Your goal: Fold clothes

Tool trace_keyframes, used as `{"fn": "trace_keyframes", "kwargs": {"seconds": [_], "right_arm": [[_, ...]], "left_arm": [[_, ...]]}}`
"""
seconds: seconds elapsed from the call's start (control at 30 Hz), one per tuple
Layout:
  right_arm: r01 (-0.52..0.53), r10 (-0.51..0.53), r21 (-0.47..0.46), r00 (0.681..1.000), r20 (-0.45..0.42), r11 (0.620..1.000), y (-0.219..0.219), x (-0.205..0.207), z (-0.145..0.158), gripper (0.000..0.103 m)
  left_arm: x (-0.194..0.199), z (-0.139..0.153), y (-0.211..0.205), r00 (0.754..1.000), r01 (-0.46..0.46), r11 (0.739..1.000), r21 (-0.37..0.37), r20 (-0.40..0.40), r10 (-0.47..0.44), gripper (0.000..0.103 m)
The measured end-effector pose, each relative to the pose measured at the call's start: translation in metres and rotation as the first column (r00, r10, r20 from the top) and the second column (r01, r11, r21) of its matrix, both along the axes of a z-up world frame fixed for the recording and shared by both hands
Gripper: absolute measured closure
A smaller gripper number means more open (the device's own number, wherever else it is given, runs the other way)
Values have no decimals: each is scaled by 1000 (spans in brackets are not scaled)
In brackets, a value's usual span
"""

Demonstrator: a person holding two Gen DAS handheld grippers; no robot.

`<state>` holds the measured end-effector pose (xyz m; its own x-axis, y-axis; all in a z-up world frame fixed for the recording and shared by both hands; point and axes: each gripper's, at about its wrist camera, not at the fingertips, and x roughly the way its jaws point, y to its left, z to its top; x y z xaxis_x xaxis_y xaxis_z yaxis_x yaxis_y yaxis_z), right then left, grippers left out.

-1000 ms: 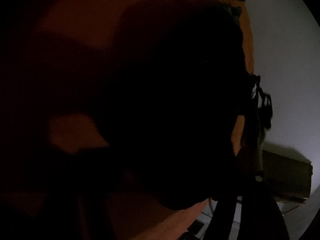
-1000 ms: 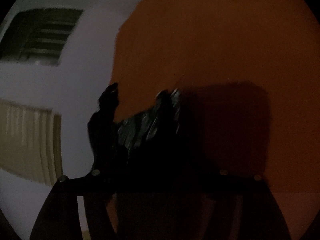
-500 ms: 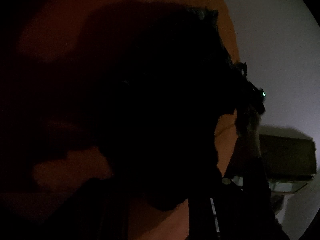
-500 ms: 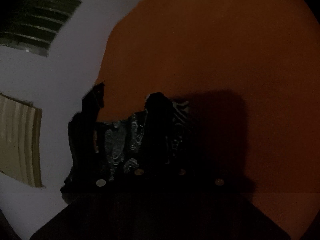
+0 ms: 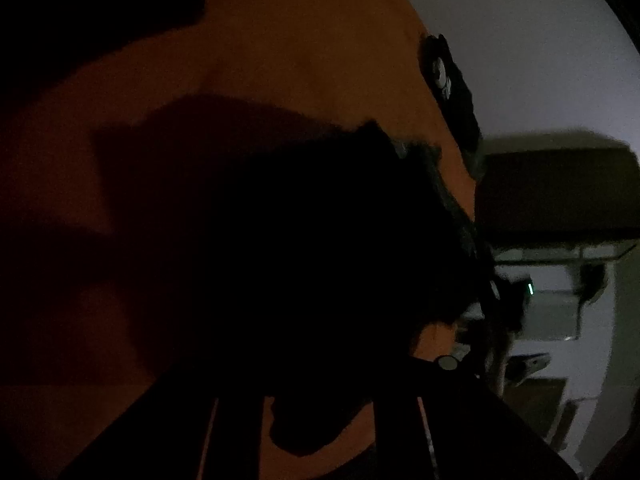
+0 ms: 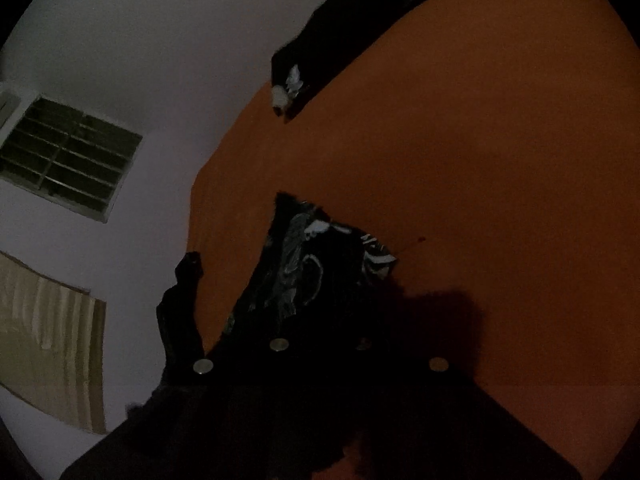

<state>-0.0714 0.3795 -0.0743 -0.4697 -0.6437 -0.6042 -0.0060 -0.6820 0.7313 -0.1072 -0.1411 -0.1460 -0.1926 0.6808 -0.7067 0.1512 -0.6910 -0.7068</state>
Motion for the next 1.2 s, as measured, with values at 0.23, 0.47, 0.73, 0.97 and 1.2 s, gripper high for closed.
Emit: {"fn": "trace_keyframes", "kwargs": {"seconds": [0.23, 0.47, 0.73, 0.97, 1.2], "right_arm": [[157, -160, 37, 984, 80, 987, 45, 140, -15, 101], [137, -139, 29, 931, 337, 990, 62, 171, -88, 79], [-101, 104, 401, 994, 16, 910, 61, 124, 43, 41], [-600, 690, 617, 713, 124, 509, -137, 83, -25, 41], [-679, 772, 676, 582, 258, 286, -155, 78, -56, 41]], "left_arm": [[-14, -33, -13, 987, 98, 989, -115, 136, -82, 91], [-2, -46, -39, 998, 40, 982, -184, 62, -29, 77], [-7, -13, -43, 993, 69, 931, -358, -61, -97, 54], [-8, -24, -35, 985, -111, 855, -507, -172, 26, 54], [16, -12, -38, 977, -112, 812, -573, -211, -15, 51]]}}
